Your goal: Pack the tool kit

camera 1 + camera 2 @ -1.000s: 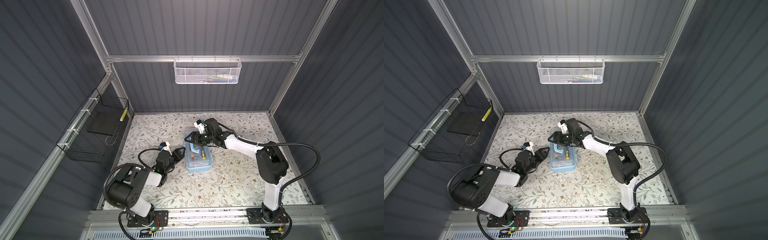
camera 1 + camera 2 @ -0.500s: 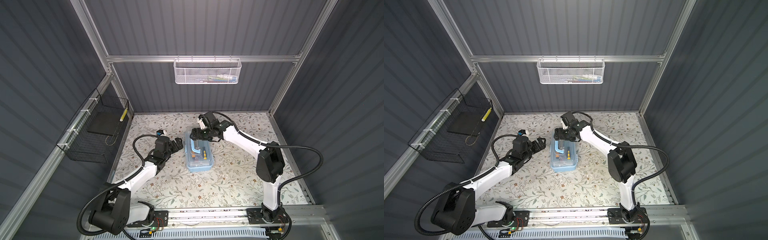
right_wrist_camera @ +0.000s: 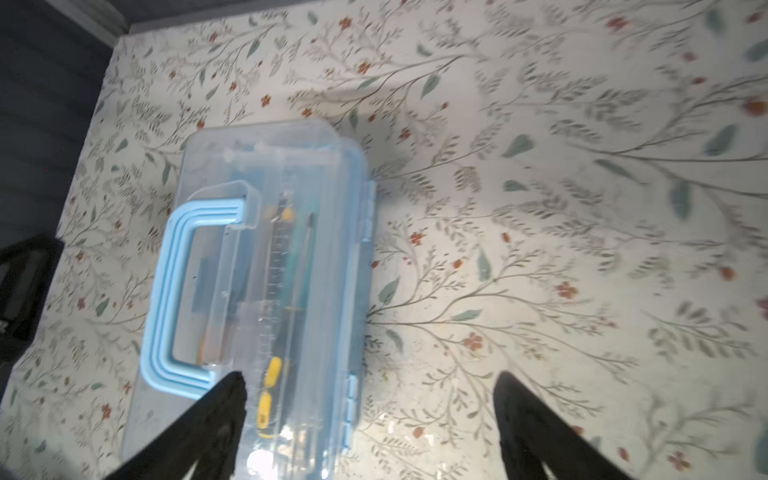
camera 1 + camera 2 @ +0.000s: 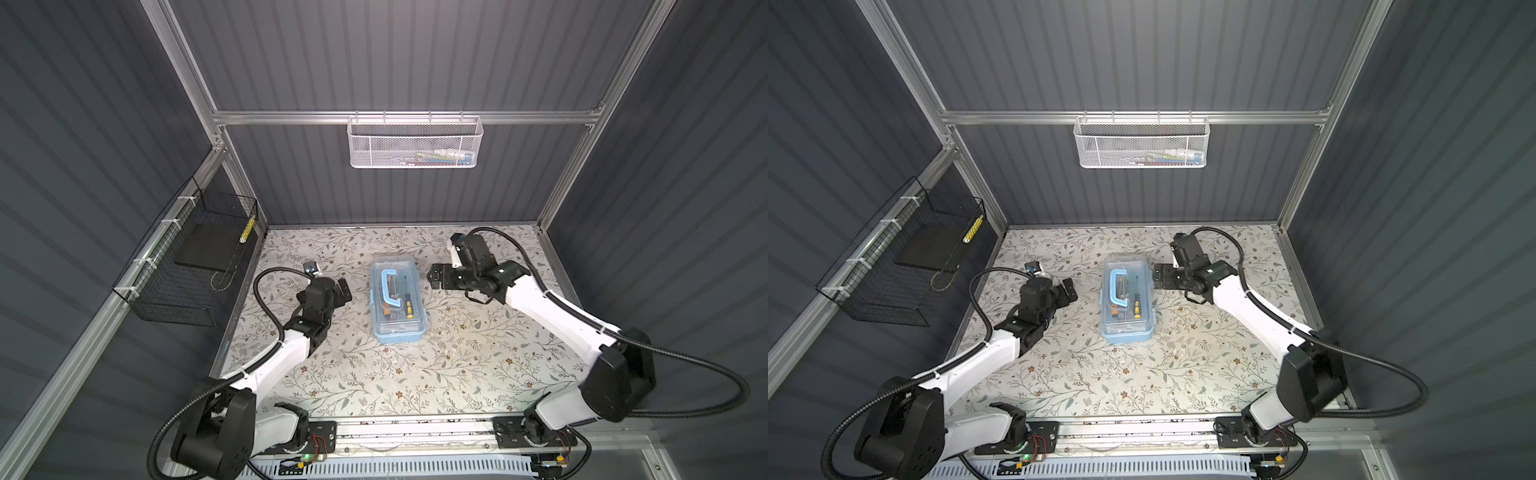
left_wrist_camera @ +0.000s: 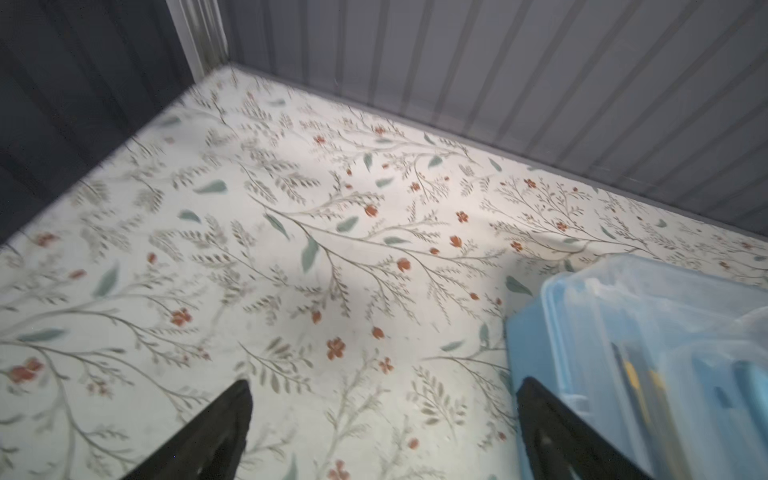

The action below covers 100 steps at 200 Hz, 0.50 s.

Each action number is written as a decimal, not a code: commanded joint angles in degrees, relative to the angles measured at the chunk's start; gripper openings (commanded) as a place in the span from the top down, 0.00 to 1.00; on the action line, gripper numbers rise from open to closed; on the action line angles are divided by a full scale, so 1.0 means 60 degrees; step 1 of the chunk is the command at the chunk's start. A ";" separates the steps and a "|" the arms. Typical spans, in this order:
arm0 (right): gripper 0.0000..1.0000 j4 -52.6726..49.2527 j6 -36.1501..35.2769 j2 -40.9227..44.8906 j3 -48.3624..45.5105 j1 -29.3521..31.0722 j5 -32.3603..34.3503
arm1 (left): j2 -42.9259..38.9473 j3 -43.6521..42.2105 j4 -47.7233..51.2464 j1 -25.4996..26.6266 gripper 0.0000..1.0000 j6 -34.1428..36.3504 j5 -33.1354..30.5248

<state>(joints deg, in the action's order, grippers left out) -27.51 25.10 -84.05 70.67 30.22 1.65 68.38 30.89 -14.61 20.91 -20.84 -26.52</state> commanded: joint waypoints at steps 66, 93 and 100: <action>0.01 0.5296 -0.2793 0.2333 -0.4754 -0.0308 0.3416 | 0.1704 -0.2354 -0.5780 -0.1656 0.00 0.3101 -0.1774; 0.01 0.6421 -0.3546 0.2274 -0.5778 -0.0731 0.4041 | 0.3275 -0.1812 -0.6694 -0.2200 0.00 0.2811 -0.0632; 0.01 0.6651 -0.3603 0.2304 -0.6035 -0.0942 0.4348 | 0.3712 -0.1748 -0.6957 -0.2435 0.00 0.2740 -0.0253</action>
<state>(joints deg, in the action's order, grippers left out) 1.19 9.32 -70.46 38.15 27.29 20.71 86.70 17.85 -47.57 9.34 -3.60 -35.88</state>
